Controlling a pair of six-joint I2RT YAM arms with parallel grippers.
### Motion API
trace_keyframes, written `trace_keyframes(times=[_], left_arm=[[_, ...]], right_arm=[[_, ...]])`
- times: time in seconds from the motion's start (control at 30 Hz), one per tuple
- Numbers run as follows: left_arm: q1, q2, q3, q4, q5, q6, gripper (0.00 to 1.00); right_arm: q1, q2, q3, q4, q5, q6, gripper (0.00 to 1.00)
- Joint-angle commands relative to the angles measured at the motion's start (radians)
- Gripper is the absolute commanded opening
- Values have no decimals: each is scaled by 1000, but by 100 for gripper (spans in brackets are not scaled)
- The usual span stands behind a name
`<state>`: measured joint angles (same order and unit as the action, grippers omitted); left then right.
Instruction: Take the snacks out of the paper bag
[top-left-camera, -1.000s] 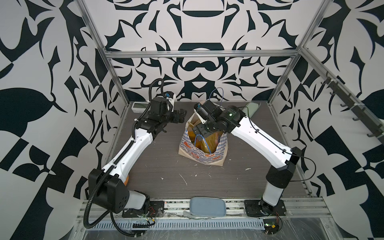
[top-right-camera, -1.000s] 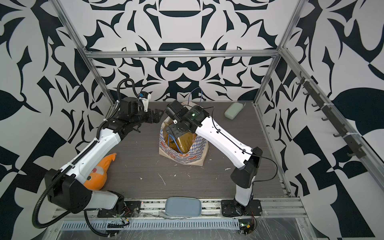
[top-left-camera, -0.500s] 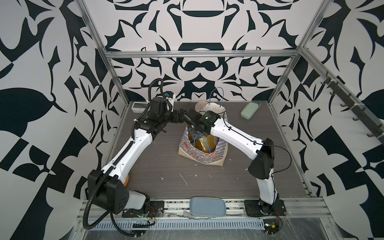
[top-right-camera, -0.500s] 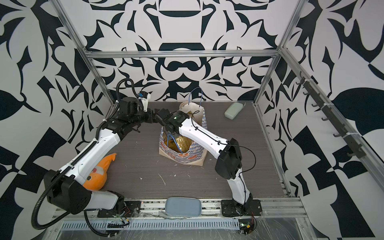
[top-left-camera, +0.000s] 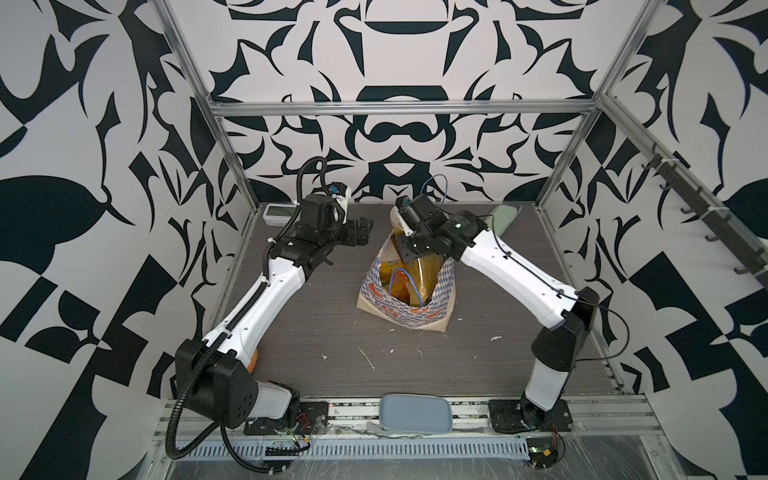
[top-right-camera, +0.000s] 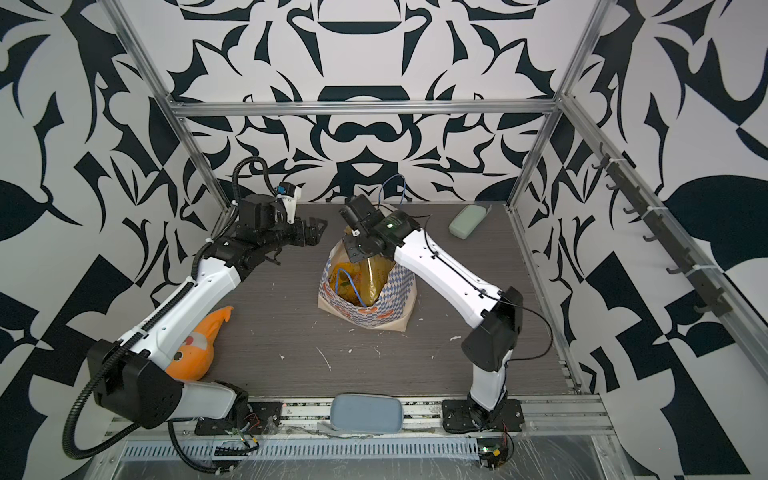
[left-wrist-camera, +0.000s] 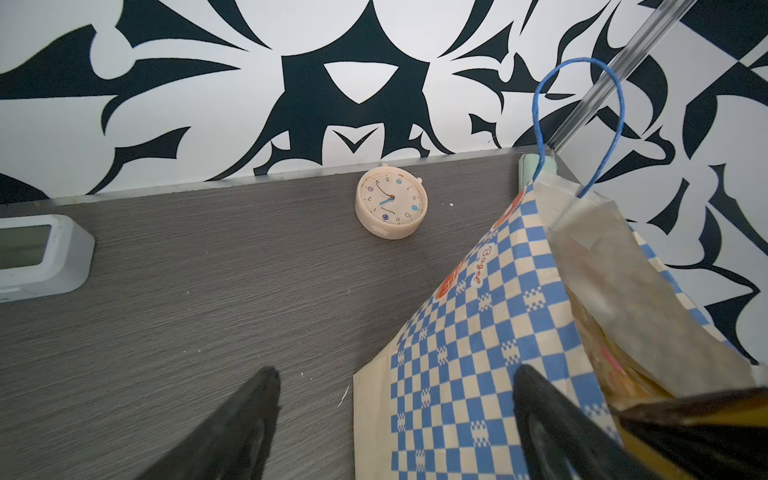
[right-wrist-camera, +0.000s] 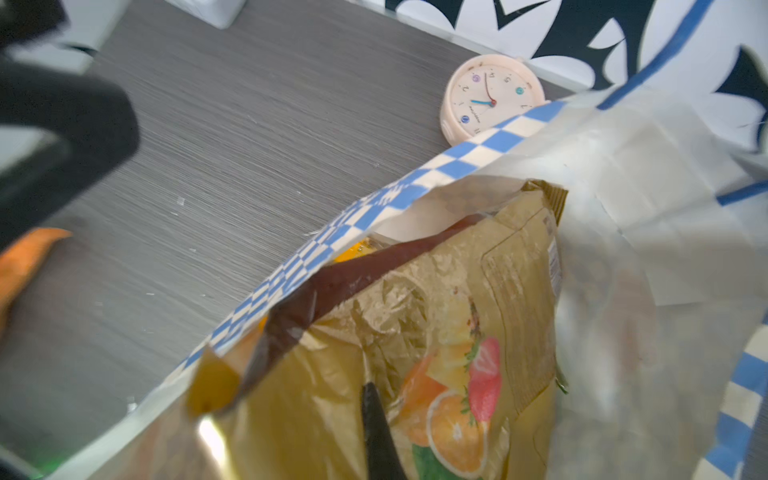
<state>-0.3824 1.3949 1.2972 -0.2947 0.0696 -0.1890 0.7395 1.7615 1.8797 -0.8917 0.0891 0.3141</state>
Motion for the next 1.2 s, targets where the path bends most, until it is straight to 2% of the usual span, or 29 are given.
trace_keyframes(times=[0.0,0.2,0.33,0.5,0.63,0.7,0.77,1.03,1.17], left_arm=[[2,-8,-13,21,-17,-11,91],[2,-5,-15,41,-31,-15,91],[3,3,-12,42,-33,-17,91],[3,9,-10,48,-44,-17,91],[3,3,-12,49,-53,-15,91],[2,-5,-25,59,-60,-11,91],[3,-10,-37,66,-70,-6,91],[3,-7,-45,91,-81,-1,91],[2,1,-46,99,-80,-2,91]], right_arm=[[-89,-126,-51,235,-284,24,0],[-234,-170,-89,389,-630,113,0],[-280,-172,-49,434,-741,158,0],[-353,-167,-12,553,-868,286,0],[-373,-152,20,568,-906,312,0],[-407,-158,8,659,-948,396,0],[-440,-157,45,680,-969,424,0],[-510,-142,266,537,-941,388,0],[-550,-121,353,531,-969,448,0]])
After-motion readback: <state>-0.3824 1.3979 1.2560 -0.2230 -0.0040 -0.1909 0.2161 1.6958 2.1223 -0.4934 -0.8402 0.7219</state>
